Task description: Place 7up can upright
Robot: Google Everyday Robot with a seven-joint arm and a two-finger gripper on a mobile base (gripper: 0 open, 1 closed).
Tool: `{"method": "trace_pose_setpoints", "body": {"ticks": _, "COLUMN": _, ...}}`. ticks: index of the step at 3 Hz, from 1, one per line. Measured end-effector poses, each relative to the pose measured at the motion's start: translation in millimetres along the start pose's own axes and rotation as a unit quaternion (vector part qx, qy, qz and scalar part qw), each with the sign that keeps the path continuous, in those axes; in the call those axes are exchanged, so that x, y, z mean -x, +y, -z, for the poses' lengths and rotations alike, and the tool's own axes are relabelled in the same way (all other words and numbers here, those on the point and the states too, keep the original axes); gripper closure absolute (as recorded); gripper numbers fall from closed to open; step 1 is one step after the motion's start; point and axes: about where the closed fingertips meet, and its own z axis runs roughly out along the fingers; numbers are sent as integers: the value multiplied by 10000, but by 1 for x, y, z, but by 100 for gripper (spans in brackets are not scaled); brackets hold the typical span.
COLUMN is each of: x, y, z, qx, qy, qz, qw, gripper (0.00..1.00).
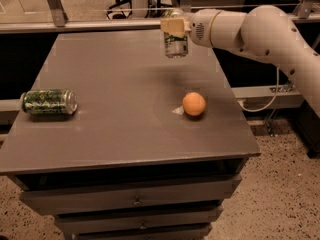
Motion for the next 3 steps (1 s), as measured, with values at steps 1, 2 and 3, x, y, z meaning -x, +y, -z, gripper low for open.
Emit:
{"method": "trace_pose_setpoints", "body": {"ticks": 1, "x": 5, "y": 5, "z": -5, "qx": 415, "qy": 38, "qz": 241, "qw": 9988, "gripper": 100}}
{"method": "trace_pose_setpoints", "body": {"ticks": 2, "x": 32, "y": -14, "z": 24, "qx": 714, "qy": -89, "qz": 1063, "qw": 9917, "gripper": 100}}
{"method": "trace_pose_setpoints", "body": {"ticks": 3, "x": 43, "y": -32, "z": 48, "qx": 888, "qy": -317, "qz": 1390, "qw": 9858, "gripper": 100}}
